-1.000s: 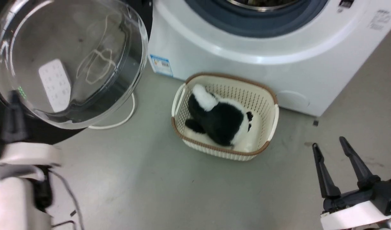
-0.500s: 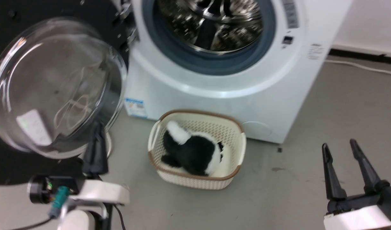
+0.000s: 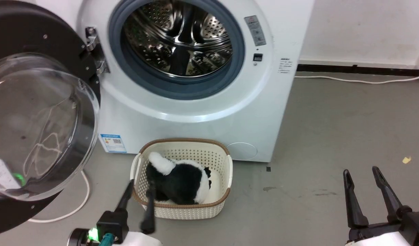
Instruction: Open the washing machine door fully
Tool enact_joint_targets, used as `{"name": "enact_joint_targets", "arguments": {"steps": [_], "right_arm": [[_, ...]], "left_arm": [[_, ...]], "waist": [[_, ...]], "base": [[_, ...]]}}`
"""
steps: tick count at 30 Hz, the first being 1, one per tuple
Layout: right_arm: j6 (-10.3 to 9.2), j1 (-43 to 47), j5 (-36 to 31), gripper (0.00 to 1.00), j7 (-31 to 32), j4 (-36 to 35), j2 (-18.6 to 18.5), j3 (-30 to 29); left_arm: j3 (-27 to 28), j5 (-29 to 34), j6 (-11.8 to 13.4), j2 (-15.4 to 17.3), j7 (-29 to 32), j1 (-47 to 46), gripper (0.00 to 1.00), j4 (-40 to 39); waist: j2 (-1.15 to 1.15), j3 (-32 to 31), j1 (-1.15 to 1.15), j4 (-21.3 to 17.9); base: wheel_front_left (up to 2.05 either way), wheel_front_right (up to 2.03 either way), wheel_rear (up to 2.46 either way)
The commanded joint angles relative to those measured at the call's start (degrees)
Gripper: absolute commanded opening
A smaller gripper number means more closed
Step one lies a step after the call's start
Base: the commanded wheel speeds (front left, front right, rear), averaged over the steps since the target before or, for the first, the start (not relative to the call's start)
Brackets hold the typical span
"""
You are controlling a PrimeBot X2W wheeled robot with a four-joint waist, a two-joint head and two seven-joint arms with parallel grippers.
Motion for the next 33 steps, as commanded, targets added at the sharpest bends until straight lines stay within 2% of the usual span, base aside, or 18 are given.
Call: {"name": "enact_joint_targets", "arguments": {"steps": [1, 12, 20, 22, 23, 33], "right_arm": [[-0.04, 0.74, 0.34, 1.00, -0.26, 0.23, 0.34, 0.16], [-0.04, 0.61, 0.93, 1.00, -0.26, 1.76, 0.35, 1.16], [-0.04, 0.42, 1.11, 1.00, -0.26, 2.10, 0.35, 1.35], [-0.04, 0.41, 1.07, 1.00, -0.26, 2.19, 0.35, 1.60], [0.00, -0.02, 0.91, 0.00, 0.03, 2.07, 0.04, 1.52], [0.00, -0.28, 0.67, 0.00, 0.74, 2.09, 0.03, 1.68]], "left_arm": [[-0.13, 0.15, 0.48, -0.05, -0.26, 0.19, 1.00, 0.66], [-0.80, 0.96, 2.21, -0.11, -0.26, -0.16, 1.00, 2.90], [-1.26, -0.11, 2.28, -0.28, -0.26, -0.46, 1.00, 2.66], [-0.62, -0.18, 3.05, -0.32, -0.26, -0.95, 1.00, 0.47], [-0.84, -0.19, 2.81, -0.44, 0.03, -0.21, 0.00, 0.49], [-0.43, -0.03, 2.57, -0.47, 0.80, -0.32, 0.00, 0.03]], "waist": [[0.00, -0.17, 0.01, -0.47], [0.00, -0.32, 0.01, -0.62], [0.00, -0.08, 0.01, -0.12], [0.00, 0.03, 0.01, 0.03], [0.00, 0.03, 0.01, 0.02], [0.00, 0.08, 0.01, 0.07]], "base": [[0.00, 0.00, 0.00], [0.00, 0.00, 0.00], [0.00, 0.00, 0.00], [0.00, 0.00, 0.00], [0.00, 0.00, 0.00], [0.00, 0.00, 0.00]]}}
